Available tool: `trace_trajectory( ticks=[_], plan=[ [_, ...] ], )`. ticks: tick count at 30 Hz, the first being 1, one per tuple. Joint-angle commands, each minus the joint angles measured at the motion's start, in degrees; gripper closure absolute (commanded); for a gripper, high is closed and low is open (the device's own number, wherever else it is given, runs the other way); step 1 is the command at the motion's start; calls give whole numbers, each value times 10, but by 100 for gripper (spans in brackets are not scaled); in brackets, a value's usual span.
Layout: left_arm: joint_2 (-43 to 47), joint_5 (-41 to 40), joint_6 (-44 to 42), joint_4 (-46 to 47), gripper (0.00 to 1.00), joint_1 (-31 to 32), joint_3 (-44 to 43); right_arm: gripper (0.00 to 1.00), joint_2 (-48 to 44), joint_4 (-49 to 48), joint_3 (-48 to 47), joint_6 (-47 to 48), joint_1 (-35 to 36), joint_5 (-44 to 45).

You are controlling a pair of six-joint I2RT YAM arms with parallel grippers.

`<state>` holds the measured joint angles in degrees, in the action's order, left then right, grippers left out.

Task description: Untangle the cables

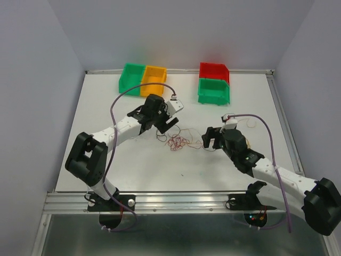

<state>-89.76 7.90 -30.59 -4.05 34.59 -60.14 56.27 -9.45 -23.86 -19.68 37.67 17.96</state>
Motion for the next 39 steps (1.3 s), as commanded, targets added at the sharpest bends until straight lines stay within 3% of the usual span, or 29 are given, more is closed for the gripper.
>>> trace_trajectory(
  ticks=[1,6,11,20,25,32,39],
  plan=[
    [-10,-49,15,-9,9,-54,-41,9,-13,-32,-30,9,0,8],
    [65,12,-22,-47,9,-144,10,9,-21,-32,-26,10,0,16],
    [150,11,-60,-58,6,-153,85,9,-12,-32,-30,9,0,13],
    [84,71,-76,-91,9,-153,52,9,9,-33,-41,6,0,8],
    [0,76,-84,-113,24,-151,4,9,0,-33,-37,9,0,10],
    [-59,82,-91,-128,33,-144,-18,9,-17,-33,-26,11,0,21],
    [-76,84,-90,-150,59,-144,-28,9,-27,-33,-22,12,0,26]
  ],
)
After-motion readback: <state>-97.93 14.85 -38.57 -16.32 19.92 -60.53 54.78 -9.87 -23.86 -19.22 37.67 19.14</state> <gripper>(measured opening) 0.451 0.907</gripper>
